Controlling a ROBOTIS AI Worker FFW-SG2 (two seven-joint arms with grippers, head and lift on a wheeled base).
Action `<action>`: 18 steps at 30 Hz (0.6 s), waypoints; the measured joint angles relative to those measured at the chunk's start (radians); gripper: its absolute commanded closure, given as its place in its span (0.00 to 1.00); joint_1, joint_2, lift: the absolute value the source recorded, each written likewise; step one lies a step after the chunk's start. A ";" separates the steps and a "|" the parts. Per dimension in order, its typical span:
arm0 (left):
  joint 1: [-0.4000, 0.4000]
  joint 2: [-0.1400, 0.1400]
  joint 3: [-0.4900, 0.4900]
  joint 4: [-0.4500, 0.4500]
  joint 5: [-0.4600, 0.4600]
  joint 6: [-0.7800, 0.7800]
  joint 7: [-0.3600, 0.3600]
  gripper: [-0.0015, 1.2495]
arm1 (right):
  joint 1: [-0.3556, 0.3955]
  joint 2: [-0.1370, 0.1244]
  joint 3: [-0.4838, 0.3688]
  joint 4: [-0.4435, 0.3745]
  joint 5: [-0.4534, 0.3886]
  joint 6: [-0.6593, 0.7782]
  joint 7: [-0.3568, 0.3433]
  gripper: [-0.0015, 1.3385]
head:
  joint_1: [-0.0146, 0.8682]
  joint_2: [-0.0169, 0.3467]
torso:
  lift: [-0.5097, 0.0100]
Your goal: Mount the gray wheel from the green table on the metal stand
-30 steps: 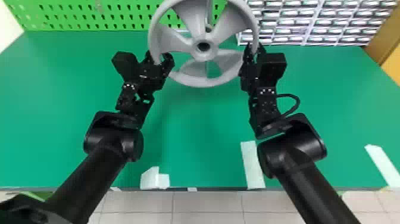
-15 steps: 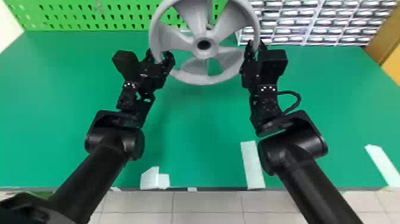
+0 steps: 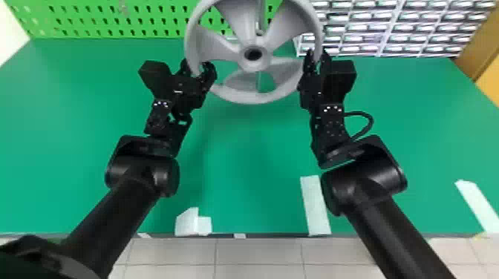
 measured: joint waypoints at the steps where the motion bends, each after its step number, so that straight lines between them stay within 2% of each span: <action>1: -0.001 0.000 0.000 0.003 0.000 -0.001 0.000 0.69 | -0.001 0.000 0.001 0.003 -0.001 -0.001 0.000 0.83 | 1.00 0.19 | 0.79; 18: -0.017 -0.006 0.013 0.074 -0.021 -0.030 0.000 0.68 | -0.020 0.006 0.006 0.067 0.002 -0.023 0.000 0.83 | 1.00 0.19 | 0.79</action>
